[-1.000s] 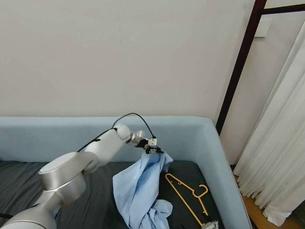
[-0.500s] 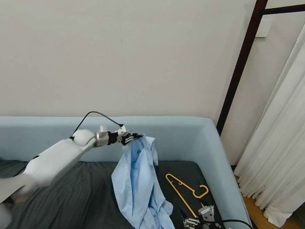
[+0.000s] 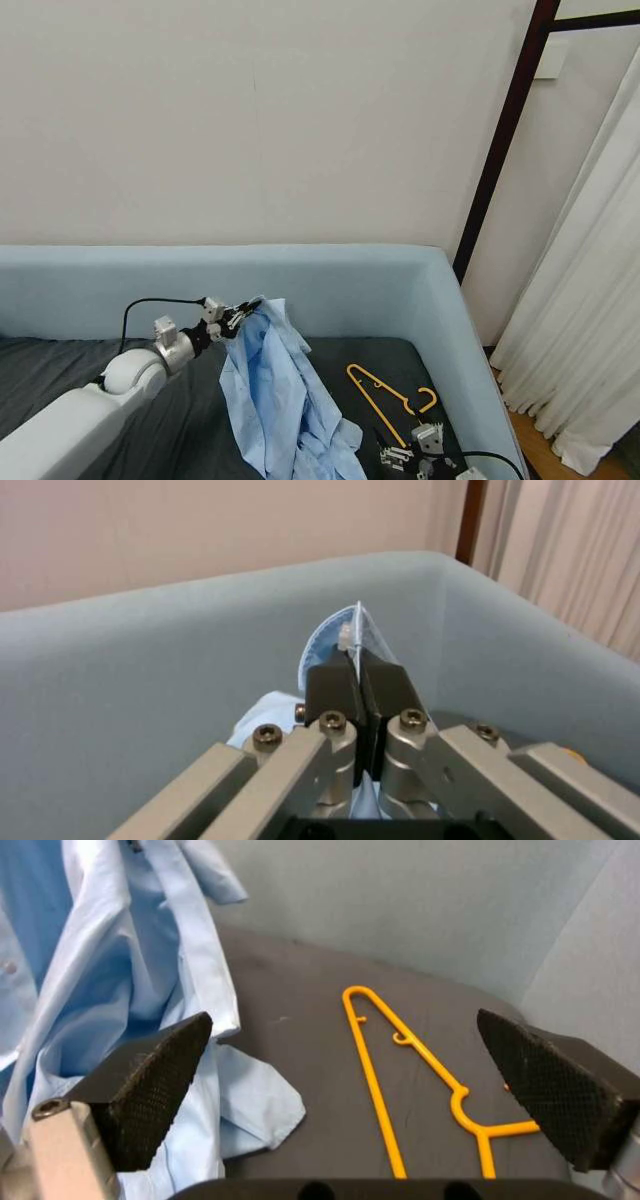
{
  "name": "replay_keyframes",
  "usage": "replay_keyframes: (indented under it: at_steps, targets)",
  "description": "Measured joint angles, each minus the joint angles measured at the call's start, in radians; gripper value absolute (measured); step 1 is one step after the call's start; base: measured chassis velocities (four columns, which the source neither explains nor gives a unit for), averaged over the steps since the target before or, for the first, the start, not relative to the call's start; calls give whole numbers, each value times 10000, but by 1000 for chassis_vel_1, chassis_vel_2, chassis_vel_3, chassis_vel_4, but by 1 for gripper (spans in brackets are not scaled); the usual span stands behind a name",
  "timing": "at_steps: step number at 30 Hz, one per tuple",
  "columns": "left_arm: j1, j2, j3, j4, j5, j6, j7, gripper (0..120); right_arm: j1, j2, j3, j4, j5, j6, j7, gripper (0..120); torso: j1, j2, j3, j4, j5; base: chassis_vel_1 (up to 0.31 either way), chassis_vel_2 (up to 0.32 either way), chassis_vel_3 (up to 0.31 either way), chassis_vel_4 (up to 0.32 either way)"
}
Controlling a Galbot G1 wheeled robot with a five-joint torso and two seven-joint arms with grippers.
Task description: Pick up the clothes from the sofa and hang them on the clothes hanger.
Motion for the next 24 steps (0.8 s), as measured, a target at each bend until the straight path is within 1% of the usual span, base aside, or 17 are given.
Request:
replay_keyframes:
  at_steps: [1, 2, 3, 6, 7, 8, 10, 11, 12, 14, 17, 18, 19, 20, 22, 23, 24]
  targets:
    - [429, -44, -262, -178, 0, -72, -81, 0, 27, 25, -12, -42, 9, 14, 2, 100, 0, -1, 0, 0, 2, 0, 0, 0, 0]
    - [429, -44, -262, -178, 0, -72, -81, 0, 27, 25, -12, -42, 9, 14, 2, 100, 0, -1, 0, 0, 2, 0, 0, 0, 0]
    - [884, -138, -521, -339, 43, -147, -170, 0, 56, 44, -43, -75, 10, 30, 2, 100, 0, 0, 0, -2, -4, 0, 0, 0, 0]
    - [1983, -580, -1334, -582, 326, -385, -294, 0, 159, 98, -216, -131, 93, 45, -8, 100, 0, 0, 1, -6, -2, 0, 0, 0, 0]
    - [1983, -580, -1334, -582, 326, -385, -294, 0, 159, 98, -216, -131, 93, 45, -8, 100, 0, 0, 1, -6, -2, 0, 0, 0, 0]
    - [2262, -707, -1534, -632, 387, -430, -316, 0, 215, 115, -293, -133, 266, 12, -12, 100, 0, 0, 1, -5, -3, 0, 0, 0, 0]
    - [2715, -913, -1790, -677, 539, -557, -328, 0, 331, 173, -438, -80, 1183, -332, 11, 100, 0, -1, 1, 6, -3, 0, 0, 0, 0]
    - [2734, -952, -1787, -676, 550, -592, -326, 0, 317, 215, -429, 12, 1680, -533, 27, 100, 0, 0, 1, 1, -2, 0, 0, 0, 0]
    - [2734, -952, -1787, -676, 550, -592, -326, 0, 317, 215, -429, 12, 1680, -533, 27, 100, 0, 0, 1, 1, -2, 0, 0, 0, 0]
    - [2736, -964, -1730, -683, 534, -644, -246, 0, 353, 332, -364, 172, 3032, -1143, 140, 100, 0, 0, 0, -8, -4, 0, 0, 0, 0]
    - [2737, -941, -1612, -766, 526, -694, -130, 0, 730, 592, -240, 129, 5692, -2129, 495, 100, 0, 0, 1, -9, -4, 0, 0, 0, 0]
    - [2737, -941, -1612, -766, 526, -694, -130, 0, 730, 592, -240, 129, 5692, -2129, 495, 100, 0, 0, 1, -9, -4, 0, 0, 0, 0]
    - [2821, -942, -1616, -845, 531, -731, -100, 0, 1023, 736, -244, -76, 6626, -2461, 694, 100, 0, 0, 2, -8, -3, 0, 0, 0, 0]
    - [2904, -957, -1640, -895, 544, -757, -89, 0, 1317, 853, -300, -337, 7161, -2645, 866, 100, 0, 0, 2, -6, -3, 0, 0, 0, 0]
    - [3087, -970, -1714, -1006, 569, -813, -74, 0, 1929, 1066, -479, -974, 7755, -2914, 1098, 100, 0, -1, 2, 0, -3, 0, 0, 0, 0]
    - [3087, -970, -1714, -1006, 569, -813, -74, 0, 1929, 1066, -479, -974, 7755, -2914, 1098, 100, 0, -1, 2, 0, -3, 0, 0, 0, 0]
    - [3185, -967, -1762, -1072, 579, -847, -53, 0, 2287, 1175, -604, -1416, 7903, -3034, 1165, 100, 0, 0, 3, 1, -3, 0, 0, 0, 0]
